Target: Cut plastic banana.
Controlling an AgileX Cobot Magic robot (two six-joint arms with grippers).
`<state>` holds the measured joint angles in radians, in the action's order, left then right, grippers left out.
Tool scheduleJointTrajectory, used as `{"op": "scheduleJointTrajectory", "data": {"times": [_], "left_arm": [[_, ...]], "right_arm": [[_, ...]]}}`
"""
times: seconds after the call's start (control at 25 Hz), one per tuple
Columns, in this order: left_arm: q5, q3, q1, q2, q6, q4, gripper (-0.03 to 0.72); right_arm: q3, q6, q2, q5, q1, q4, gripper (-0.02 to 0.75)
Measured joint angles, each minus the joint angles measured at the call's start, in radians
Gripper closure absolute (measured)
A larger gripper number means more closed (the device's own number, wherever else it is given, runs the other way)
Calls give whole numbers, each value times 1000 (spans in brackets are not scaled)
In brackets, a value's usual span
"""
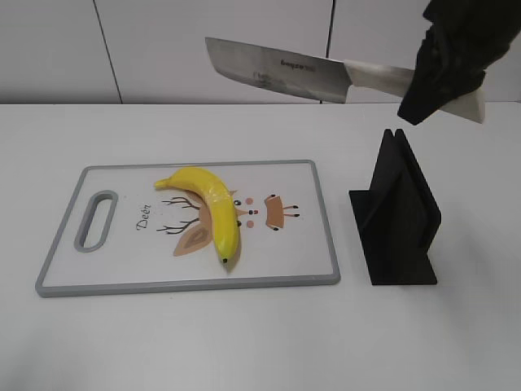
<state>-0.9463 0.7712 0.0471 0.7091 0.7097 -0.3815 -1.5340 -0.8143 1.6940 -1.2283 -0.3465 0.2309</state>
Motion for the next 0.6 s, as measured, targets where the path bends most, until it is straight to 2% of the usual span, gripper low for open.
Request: {"op": "scheduleJointTrajectory", "data": {"times": [0.12, 0.24, 0.44, 0.6], "left_arm": [[-17, 92, 8, 156, 169, -93, 182], [-20, 197, 46, 306, 289, -156, 182], [-21, 363, 141, 524, 480, -172, 182], [-20, 473, 207, 677, 579, -174, 182]], "right_arm": [[-64, -83, 82, 0, -5, 20, 570], [-131, -136, 162, 2, -23, 22, 570], [-223, -271, 262, 3, -63, 47, 570], [-243, -364, 309, 5, -68, 97, 570]]}}
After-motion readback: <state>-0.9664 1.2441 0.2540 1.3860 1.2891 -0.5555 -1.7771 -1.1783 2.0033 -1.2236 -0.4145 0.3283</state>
